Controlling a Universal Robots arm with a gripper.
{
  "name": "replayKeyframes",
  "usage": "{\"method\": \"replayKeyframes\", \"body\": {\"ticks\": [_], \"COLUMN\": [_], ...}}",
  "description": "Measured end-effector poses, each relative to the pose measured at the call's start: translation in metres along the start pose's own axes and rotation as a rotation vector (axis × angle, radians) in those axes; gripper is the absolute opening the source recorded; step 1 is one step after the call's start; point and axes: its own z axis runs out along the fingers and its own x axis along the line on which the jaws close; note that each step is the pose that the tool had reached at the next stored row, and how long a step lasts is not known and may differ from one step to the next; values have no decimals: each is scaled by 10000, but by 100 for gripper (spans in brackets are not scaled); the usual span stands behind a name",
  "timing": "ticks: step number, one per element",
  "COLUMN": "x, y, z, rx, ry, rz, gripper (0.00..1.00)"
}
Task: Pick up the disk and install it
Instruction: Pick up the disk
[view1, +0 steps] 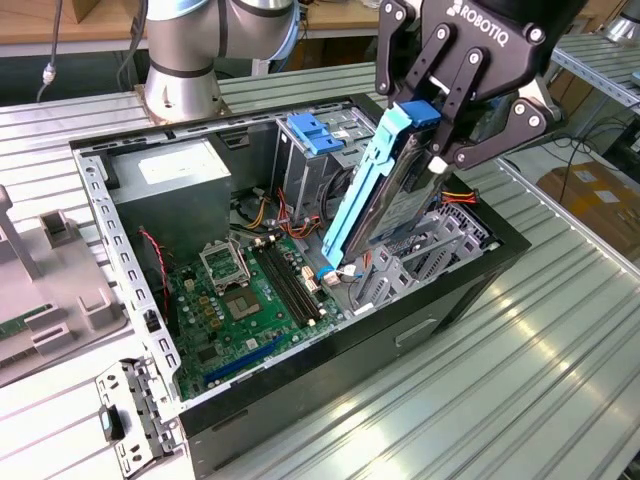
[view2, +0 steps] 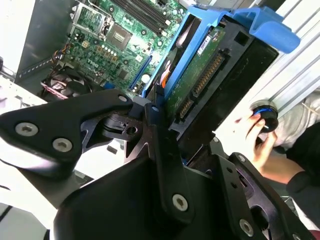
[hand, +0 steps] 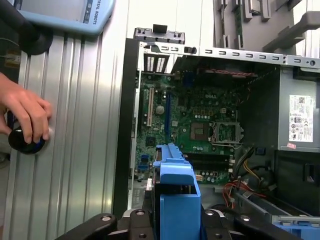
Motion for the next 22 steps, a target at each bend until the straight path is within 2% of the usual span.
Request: {"method": "replayKeyframes", "body": {"ticks": [3, 7, 13, 22], "x": [13, 32, 68, 110], "y": [0, -45, -170, -424], "z": [4, 3, -3, -14], "rx": [15, 14, -1, -30], "ry": [-22, -25, -28, -29], "rz": [320, 378, 403, 409], "gripper": [36, 36, 36, 36]}}
